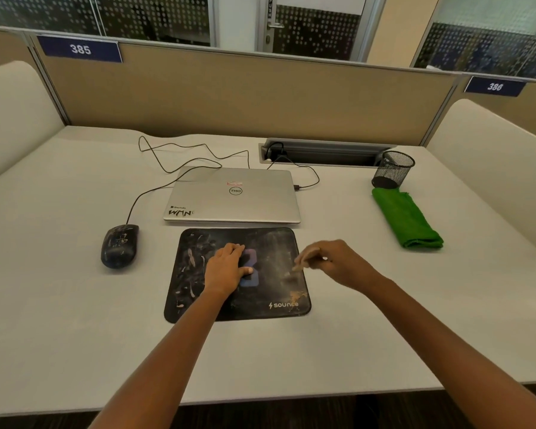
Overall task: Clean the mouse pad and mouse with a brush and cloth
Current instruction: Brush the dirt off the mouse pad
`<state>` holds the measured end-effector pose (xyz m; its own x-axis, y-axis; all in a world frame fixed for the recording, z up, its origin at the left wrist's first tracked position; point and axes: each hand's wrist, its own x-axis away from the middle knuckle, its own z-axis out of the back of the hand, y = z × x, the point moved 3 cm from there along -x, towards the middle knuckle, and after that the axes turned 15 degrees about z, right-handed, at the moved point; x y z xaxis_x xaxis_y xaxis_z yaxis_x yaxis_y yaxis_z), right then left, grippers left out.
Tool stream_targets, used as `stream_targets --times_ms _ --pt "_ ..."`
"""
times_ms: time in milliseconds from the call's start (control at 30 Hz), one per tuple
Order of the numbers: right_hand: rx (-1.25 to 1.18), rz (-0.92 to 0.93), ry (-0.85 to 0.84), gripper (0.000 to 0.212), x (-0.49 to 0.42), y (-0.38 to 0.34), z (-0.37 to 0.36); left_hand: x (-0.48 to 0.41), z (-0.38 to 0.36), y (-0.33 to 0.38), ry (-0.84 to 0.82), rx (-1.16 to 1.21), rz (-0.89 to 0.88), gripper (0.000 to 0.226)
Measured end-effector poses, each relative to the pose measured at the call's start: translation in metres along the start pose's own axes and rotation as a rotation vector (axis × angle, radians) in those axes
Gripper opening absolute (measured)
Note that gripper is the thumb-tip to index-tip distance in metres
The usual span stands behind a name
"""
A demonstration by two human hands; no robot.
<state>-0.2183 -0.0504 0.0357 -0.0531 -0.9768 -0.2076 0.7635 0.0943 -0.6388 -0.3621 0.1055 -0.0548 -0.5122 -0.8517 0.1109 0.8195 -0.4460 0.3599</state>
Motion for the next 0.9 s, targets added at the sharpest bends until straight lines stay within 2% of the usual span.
stream_targets --times_ms 100,233,433,533,600,667,800,900 --pt "0.043 0.024 0.153 0.017 -0.021 0.005 0.000 0.000 0.001 0.000 0.001 -0.003 -0.001 0.057" --pt "0.046 -0.061 0.188 0.018 -0.030 0.017 -0.009 0.002 0.000 -0.001 -0.006 -0.007 0.006 0.057" --pt "0.047 -0.087 -0.049 0.012 -0.003 0.012 -0.009 0.002 0.000 -0.001 0.000 0.005 0.005 0.057" --pt "0.009 -0.135 -0.174 0.019 0.007 0.011 0.000 0.002 0.000 -0.001 -0.003 0.008 0.002 0.057" --pt "-0.081 -0.161 -0.105 0.015 0.005 0.010 0.007 0.001 0.001 -0.002 -0.002 0.006 0.000 0.057" --pt "-0.158 -0.170 0.045 0.011 -0.002 0.010 0.010 0.001 0.001 -0.002 -0.003 0.008 0.002 0.057" --pt "-0.101 -0.138 0.367 0.013 -0.018 0.011 0.002 0.002 0.001 -0.001 -0.012 0.002 -0.002 0.056" --pt "-0.042 -0.207 0.451 0.017 -0.018 0.016 -0.006 0.003 0.001 -0.001 -0.014 0.000 -0.002 0.056"
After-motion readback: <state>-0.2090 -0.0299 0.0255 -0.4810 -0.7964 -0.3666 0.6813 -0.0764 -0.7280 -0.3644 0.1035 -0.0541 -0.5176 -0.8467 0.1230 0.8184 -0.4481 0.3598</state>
